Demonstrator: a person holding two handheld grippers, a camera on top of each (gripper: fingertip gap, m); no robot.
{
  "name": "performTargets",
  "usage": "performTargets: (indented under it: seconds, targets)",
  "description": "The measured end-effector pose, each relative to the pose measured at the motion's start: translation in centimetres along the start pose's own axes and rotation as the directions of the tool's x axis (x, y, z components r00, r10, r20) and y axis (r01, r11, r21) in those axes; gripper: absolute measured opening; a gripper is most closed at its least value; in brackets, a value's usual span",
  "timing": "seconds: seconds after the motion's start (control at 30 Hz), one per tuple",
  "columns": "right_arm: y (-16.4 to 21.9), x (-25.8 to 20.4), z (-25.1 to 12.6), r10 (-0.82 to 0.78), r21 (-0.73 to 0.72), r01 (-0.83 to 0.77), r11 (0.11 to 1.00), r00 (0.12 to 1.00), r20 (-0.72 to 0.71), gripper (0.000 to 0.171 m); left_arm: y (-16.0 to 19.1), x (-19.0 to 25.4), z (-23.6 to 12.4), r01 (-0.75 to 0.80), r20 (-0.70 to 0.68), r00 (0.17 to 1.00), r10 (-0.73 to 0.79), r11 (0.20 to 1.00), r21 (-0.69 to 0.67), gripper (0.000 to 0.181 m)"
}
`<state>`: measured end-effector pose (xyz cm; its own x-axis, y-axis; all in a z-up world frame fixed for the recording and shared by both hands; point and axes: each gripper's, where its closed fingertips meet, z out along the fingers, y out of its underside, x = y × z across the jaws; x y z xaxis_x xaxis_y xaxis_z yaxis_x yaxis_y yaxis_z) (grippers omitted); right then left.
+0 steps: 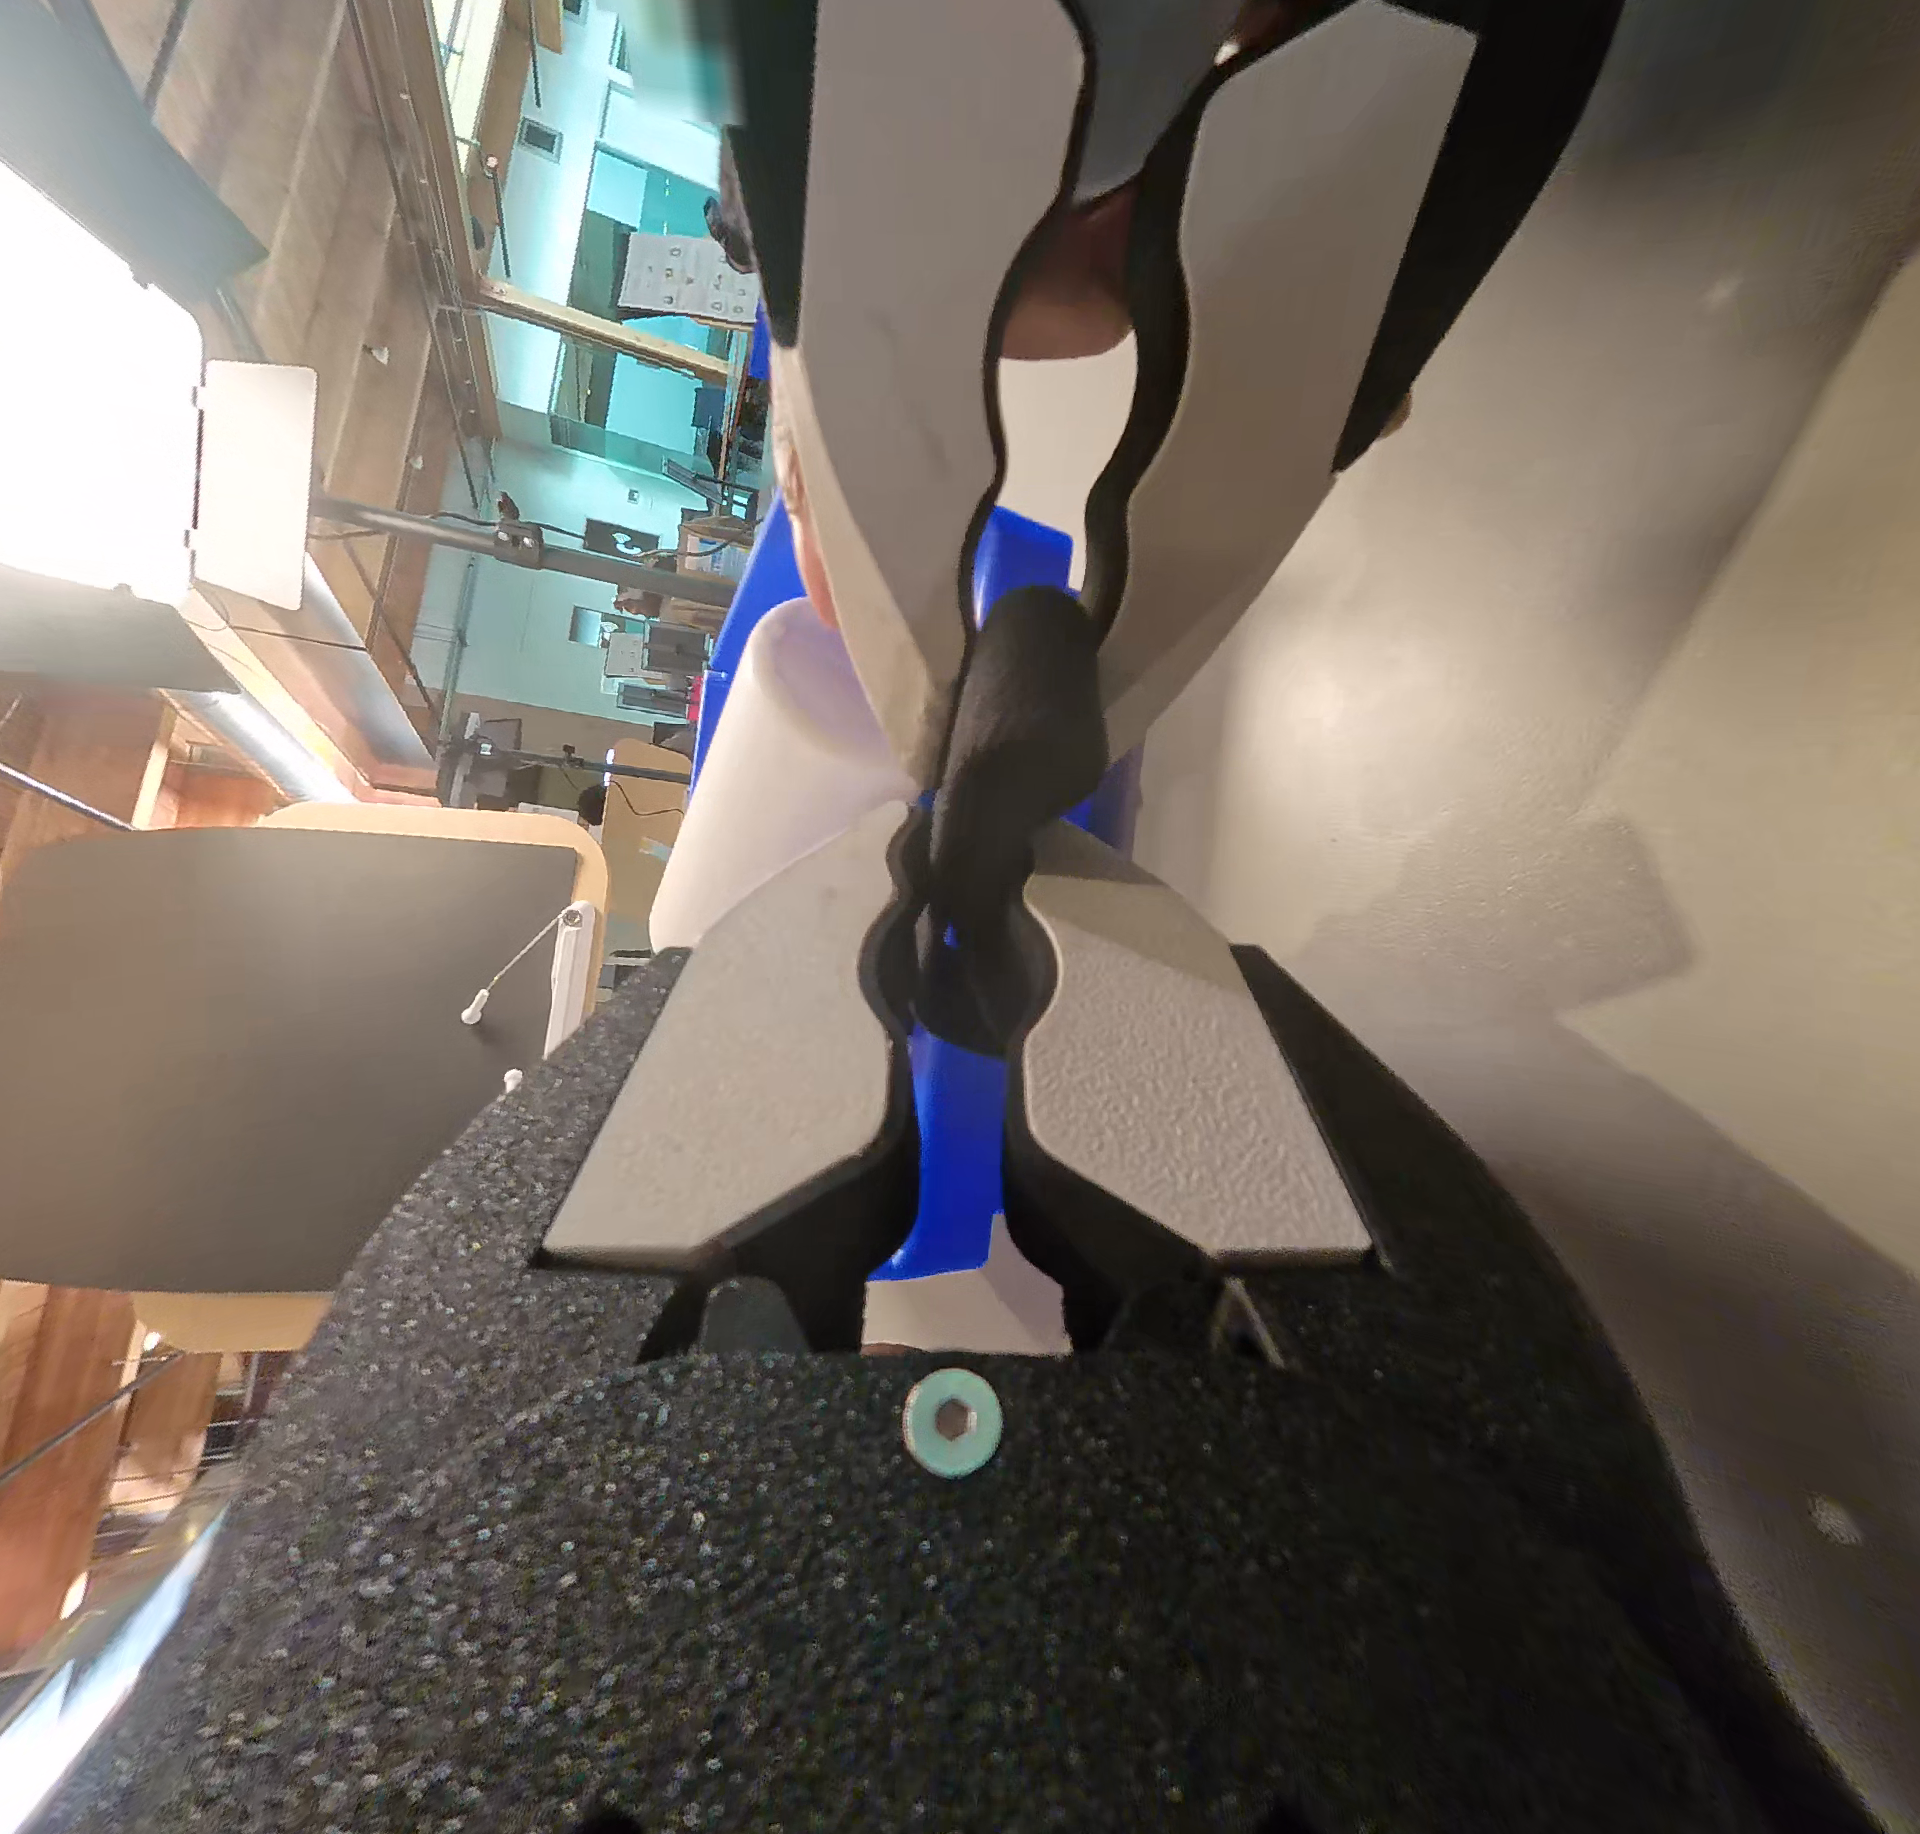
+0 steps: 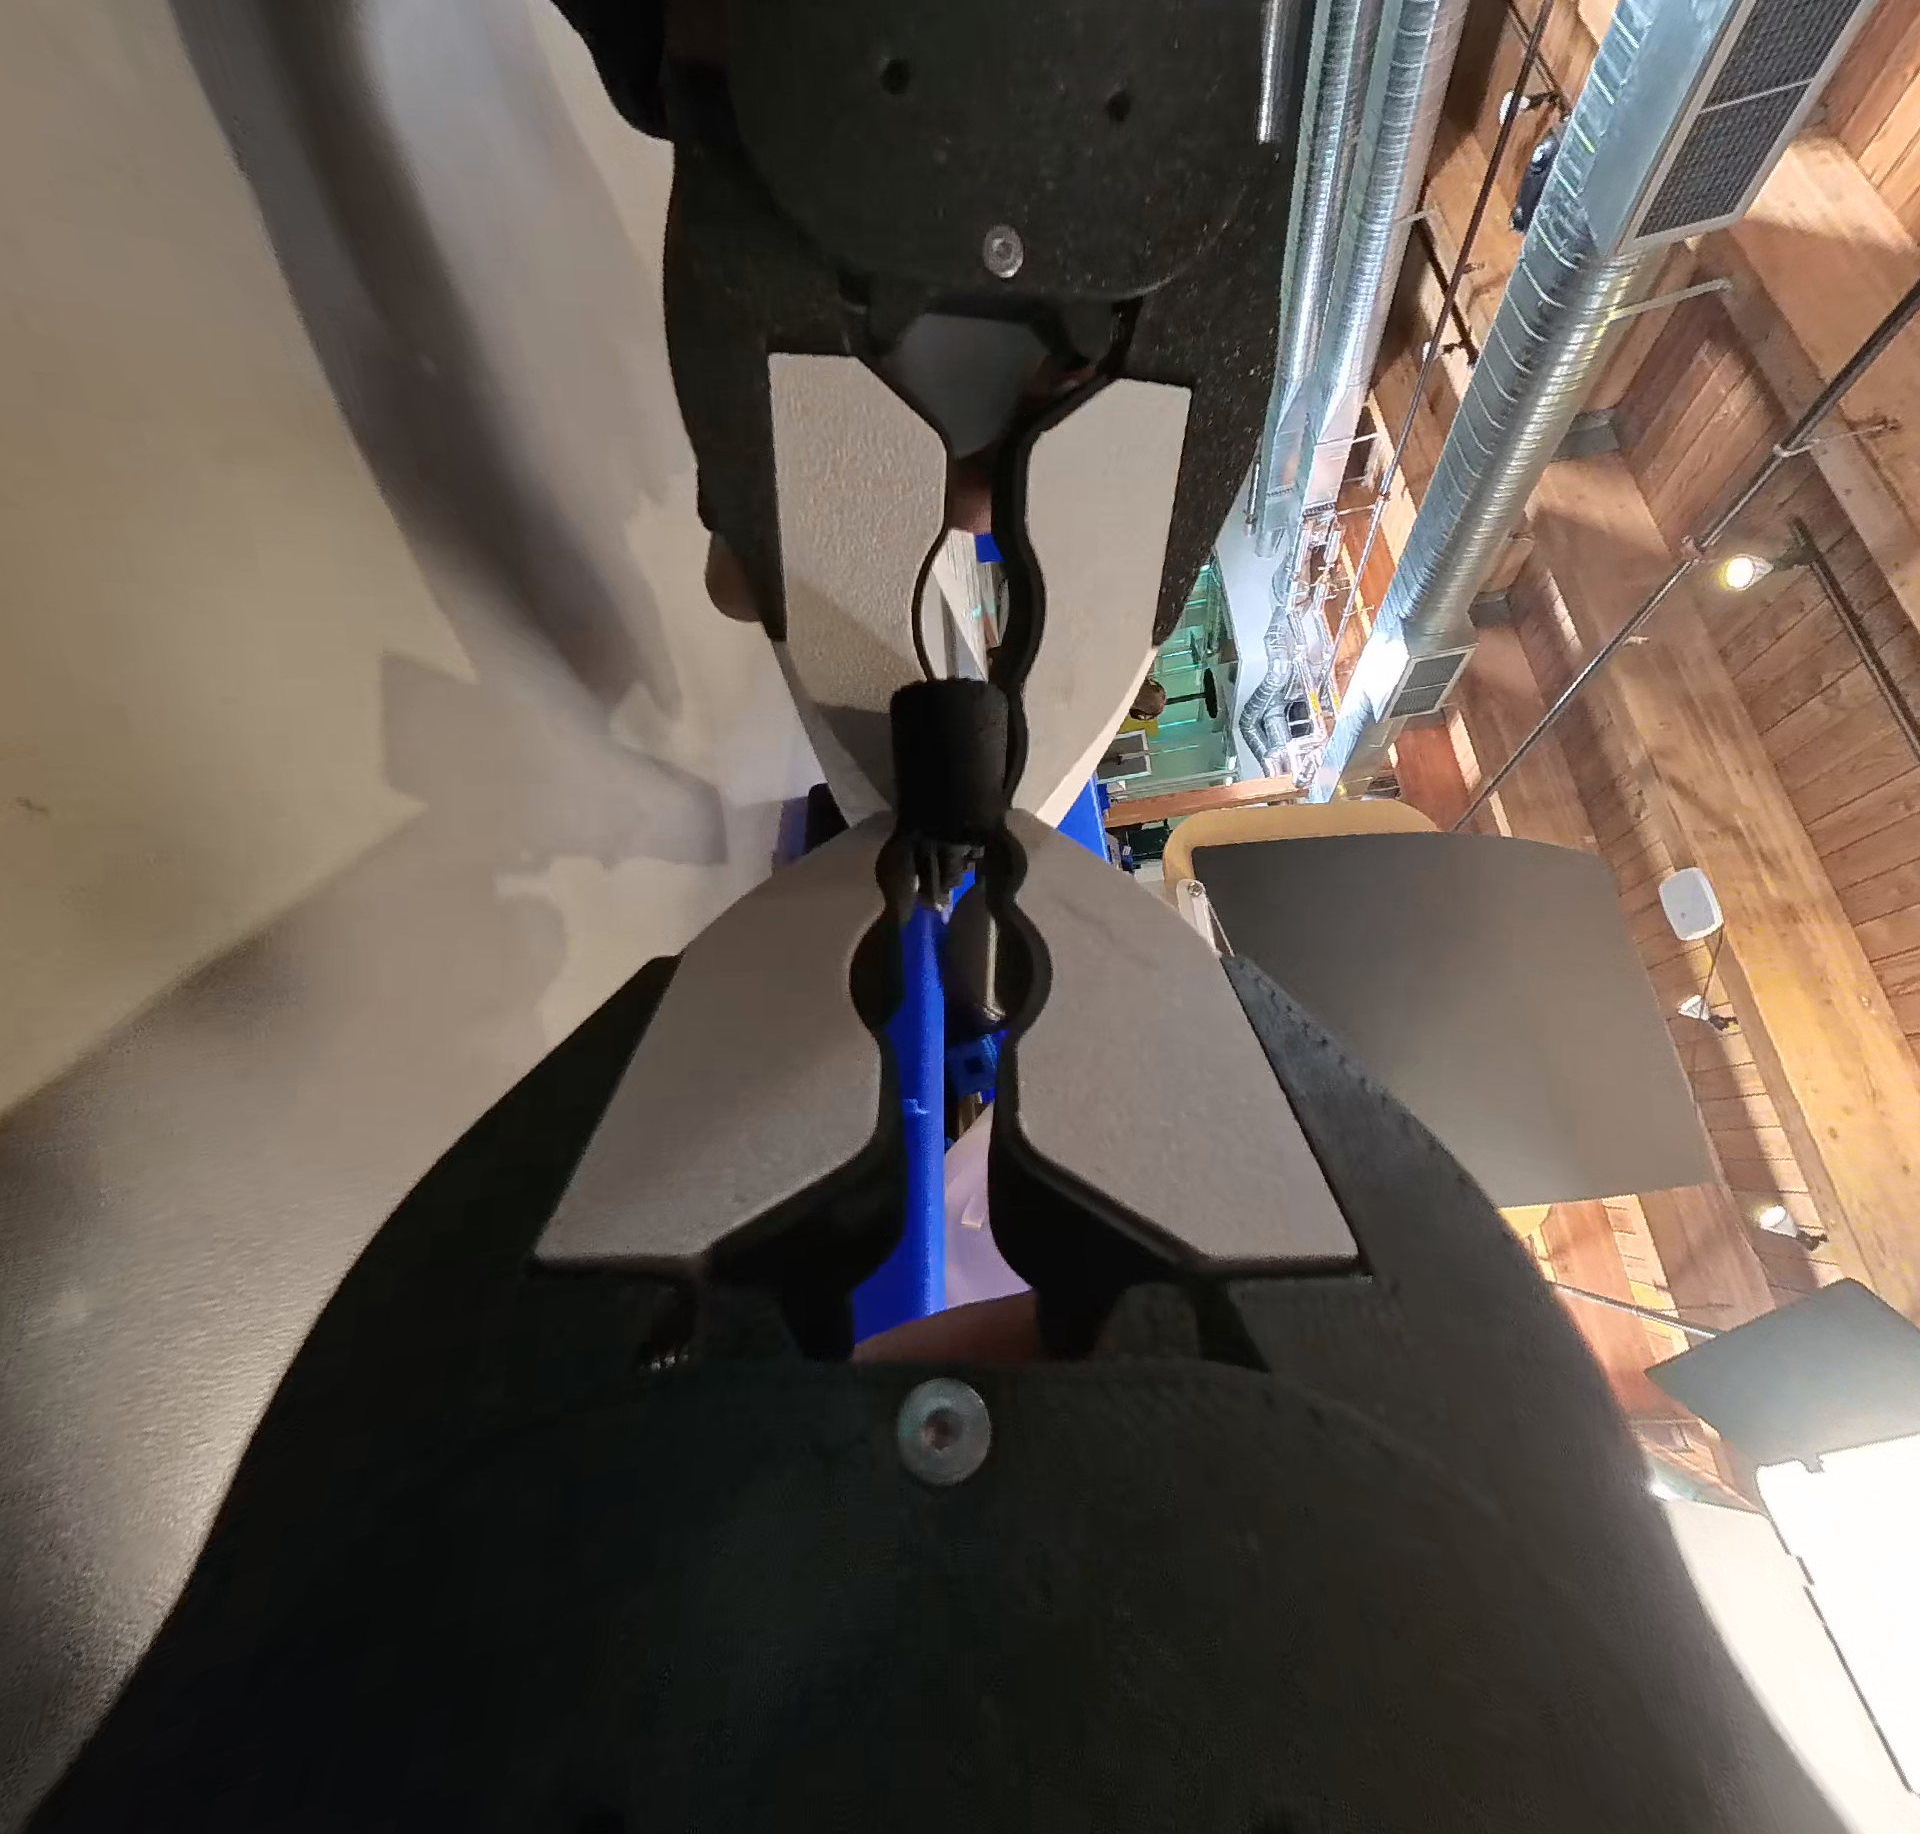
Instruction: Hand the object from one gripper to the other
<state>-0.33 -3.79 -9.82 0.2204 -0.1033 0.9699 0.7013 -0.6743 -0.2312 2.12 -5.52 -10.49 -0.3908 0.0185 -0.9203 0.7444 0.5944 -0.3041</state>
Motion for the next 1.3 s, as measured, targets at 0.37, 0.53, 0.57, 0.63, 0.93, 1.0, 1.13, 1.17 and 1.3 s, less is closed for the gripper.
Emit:
performTargets:
  seconds: [0.37,0.53,0.57,0.63,0.93,1.0,1.13,1.17,1.3]
  targets:
    - [0.7,2.4,-0.4,0.192,0.028,-0.190,0.981,0.979,-0.065,0.011,0.7,-2.2,-0.4,0.272,0.010,0.962,-0.273,0.960,0.063,0.052]
    - [1.1,3.1,-0.7,0.364,0.077,-0.361,0.929,0.931,-0.022,0.011,0.7,-2.1,-0.6,0.406,-0.079,0.913,-0.400,0.909,0.094,0.061]
    - [1.0,3.1,-0.9,0.397,0.095,-0.395,0.914,0.918,-0.002,0.011,0.8,-2.1,-0.6,0.423,-0.091,0.905,-0.415,0.901,0.098,0.061]
    - [0.6,3.4,-1.1,0.453,0.136,-0.452,0.882,0.891,0.025,0.012,0.8,-1.8,-0.6,0.459,-0.129,0.886,-0.446,0.882,0.108,0.063]
    - [-0.1,5.1,-2.0,0.643,0.248,-0.647,0.721,0.758,0.110,0.012,-0.2,-1.4,-1.0,0.563,-0.220,0.821,-0.526,0.810,0.166,0.030]
    - [0.9,5.4,-1.8,0.662,0.215,-0.659,0.721,0.747,0.071,0.014,-0.2,-1.6,-1.0,0.602,-0.233,0.792,-0.564,0.784,0.150,0.021]
    - [3.8,5.5,-1.1,0.552,0.068,-0.548,0.834,0.829,-0.095,0.028,2.1,-2.0,-0.3,0.637,-0.141,0.764,-0.629,0.771,0.011,0.017]
    - [4.1,5.3,-1.0,0.510,0.034,-0.509,0.860,0.854,-0.102,0.032,2.9,-2.1,-0.2,0.613,-0.097,0.784,-0.612,0.789,-0.023,0.016]
    - [4.2,4.6,-0.8,0.353,-0.036,-0.360,0.932,0.927,-0.126,0.044,4.8,-1.8,0.0,0.527,-0.017,0.845,-0.535,0.836,-0.152,0.016]
